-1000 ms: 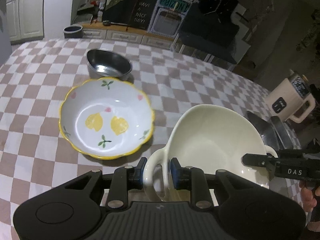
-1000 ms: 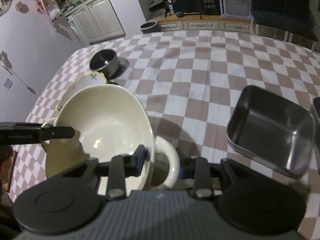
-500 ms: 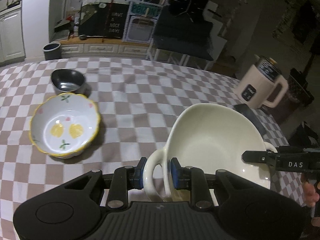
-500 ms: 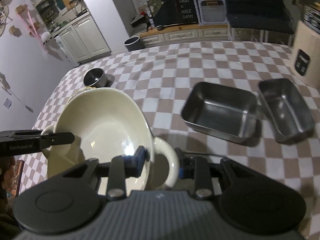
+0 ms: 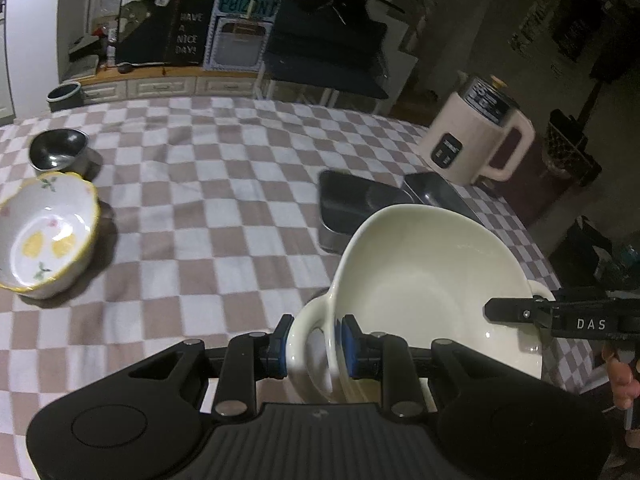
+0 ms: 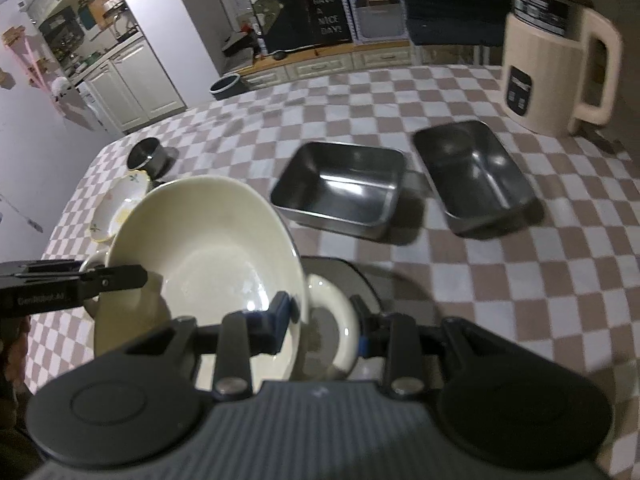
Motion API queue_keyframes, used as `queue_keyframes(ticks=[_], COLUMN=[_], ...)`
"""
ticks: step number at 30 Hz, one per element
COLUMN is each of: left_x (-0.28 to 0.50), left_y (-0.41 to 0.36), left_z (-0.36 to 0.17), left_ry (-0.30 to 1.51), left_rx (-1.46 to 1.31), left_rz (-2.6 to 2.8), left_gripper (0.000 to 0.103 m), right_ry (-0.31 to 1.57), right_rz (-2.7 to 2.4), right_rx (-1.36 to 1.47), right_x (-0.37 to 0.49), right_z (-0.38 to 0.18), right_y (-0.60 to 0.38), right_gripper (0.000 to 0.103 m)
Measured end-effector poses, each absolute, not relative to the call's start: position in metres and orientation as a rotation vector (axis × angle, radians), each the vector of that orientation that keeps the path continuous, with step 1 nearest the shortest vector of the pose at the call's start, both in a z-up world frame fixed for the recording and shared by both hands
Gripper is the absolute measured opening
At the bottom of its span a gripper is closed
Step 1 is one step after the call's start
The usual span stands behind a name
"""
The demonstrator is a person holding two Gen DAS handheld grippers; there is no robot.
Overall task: Organize plates and bowls
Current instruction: 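Carry the cream bowl with both tools toward the stainless steel trays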
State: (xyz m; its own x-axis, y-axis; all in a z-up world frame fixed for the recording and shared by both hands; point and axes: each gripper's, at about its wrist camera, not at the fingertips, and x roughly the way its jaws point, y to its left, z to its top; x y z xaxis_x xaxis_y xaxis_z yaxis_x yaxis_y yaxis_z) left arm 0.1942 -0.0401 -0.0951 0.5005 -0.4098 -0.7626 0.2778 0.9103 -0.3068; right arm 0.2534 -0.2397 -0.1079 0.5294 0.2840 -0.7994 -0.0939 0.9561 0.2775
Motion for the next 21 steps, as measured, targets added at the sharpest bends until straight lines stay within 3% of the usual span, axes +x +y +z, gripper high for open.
queue_keyframes(ticks=[12, 14, 15, 16, 18, 21], left_x=[0.191, 0.190, 0.191, 0.190, 0.190, 0.185], left_y=[-0.068, -0.068, -0.069, -0.069, -0.071, -0.082], left_z=[-0.125, -0.126, -0.123, -0.117, -0.110, -0.111], left_ry=[1.018, 0.998, 0.981, 0.947, 0.937, 0.934], left_rx=[-0.074, -0.064, -0.068, -0.077, -0.151, -0.046], left_rz=[-0.440, -0.445, -0.457, -0.486, -0.582, -0.575], left_gripper=[0.029, 0.017, 0.016, 0.003, 0.002, 0.002], right_ry=[1.056, 1.057, 1.056, 1.059, 1.060, 1.104], right_rz=[0.186, 0.188, 0.210, 0.211, 0.214, 0.226], right_rx=[0.149, 0.142, 0.148, 0.142, 0.108, 0.117], right_x=[0.245, 0.247, 0.248, 0.249, 0.253, 0.260], right_z=[-0.126, -0.127, -0.127, -0.128, -0.129, -0.136], right_y=[-0.253, -0.251, -0.248, -0.245, -0.239, -0.231], right_gripper=[0.037, 0.035, 0.030, 0.028, 0.026, 0.028])
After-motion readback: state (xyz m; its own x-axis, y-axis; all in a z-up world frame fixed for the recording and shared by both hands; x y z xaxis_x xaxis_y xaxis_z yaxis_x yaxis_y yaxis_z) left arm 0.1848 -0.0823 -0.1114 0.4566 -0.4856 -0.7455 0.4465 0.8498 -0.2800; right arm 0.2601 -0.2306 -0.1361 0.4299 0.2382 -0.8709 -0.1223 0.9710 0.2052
